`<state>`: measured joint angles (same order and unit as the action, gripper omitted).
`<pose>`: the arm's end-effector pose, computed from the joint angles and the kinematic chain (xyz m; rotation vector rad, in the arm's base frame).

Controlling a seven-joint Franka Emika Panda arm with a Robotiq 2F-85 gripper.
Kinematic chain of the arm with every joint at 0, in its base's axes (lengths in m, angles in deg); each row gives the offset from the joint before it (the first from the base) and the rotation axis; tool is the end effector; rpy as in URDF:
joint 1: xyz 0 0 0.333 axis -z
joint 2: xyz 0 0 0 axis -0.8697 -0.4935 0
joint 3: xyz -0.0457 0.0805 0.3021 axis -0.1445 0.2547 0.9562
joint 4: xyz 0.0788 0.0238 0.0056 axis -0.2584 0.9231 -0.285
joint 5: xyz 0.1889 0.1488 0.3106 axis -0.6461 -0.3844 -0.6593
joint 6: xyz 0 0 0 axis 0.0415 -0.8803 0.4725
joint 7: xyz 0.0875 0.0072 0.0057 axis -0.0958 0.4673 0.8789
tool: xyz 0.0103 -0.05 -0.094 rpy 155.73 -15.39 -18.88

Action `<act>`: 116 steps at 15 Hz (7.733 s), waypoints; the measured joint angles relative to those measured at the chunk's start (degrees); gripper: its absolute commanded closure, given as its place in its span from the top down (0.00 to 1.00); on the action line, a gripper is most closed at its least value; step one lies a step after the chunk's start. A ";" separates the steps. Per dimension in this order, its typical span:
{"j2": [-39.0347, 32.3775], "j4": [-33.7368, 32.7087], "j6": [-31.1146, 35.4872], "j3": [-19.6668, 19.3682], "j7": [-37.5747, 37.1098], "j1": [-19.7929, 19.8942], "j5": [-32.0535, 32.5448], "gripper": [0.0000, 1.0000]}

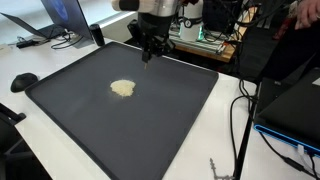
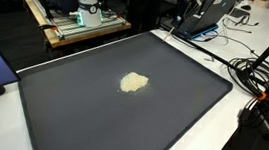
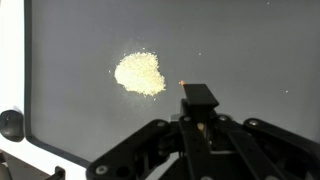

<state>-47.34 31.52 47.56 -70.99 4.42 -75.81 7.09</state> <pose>0.6421 0.1915 0.3714 2.6812 0.1074 -0.2381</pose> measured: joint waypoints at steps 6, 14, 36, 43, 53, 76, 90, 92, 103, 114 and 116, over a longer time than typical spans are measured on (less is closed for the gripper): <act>-11.14 -10.55 -0.09 -6.41 -7.22 -5.15 5.47 0.03; -23.25 -19.23 -3.86 -11.85 -9.99 -7.67 8.04 0.13; -28.93 -19.64 -2.52 -14.50 -23.35 -11.41 12.25 0.03; -28.99 -19.66 1.27 -14.57 -21.03 -9.85 11.96 0.03; -22.20 -19.20 7.45 -11.05 -3.84 2.31 -1.80 0.03; -8.24 2.40 21.49 -8.44 16.84 19.88 -23.63 0.03; -10.34 0.91 19.20 -6.67 30.13 28.67 -36.07 0.03; -10.67 1.00 19.24 -6.04 33.24 31.52 -40.12 0.03; -11.95 4.54 20.59 -3.89 45.98 42.50 -60.60 0.03; -7.55 20.63 30.06 -5.38 60.80 44.31 -83.62 0.03; -5.52 24.26 30.52 -6.43 63.52 44.25 -88.07 0.03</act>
<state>-52.86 55.77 78.09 -77.43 67.94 -31.56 -80.98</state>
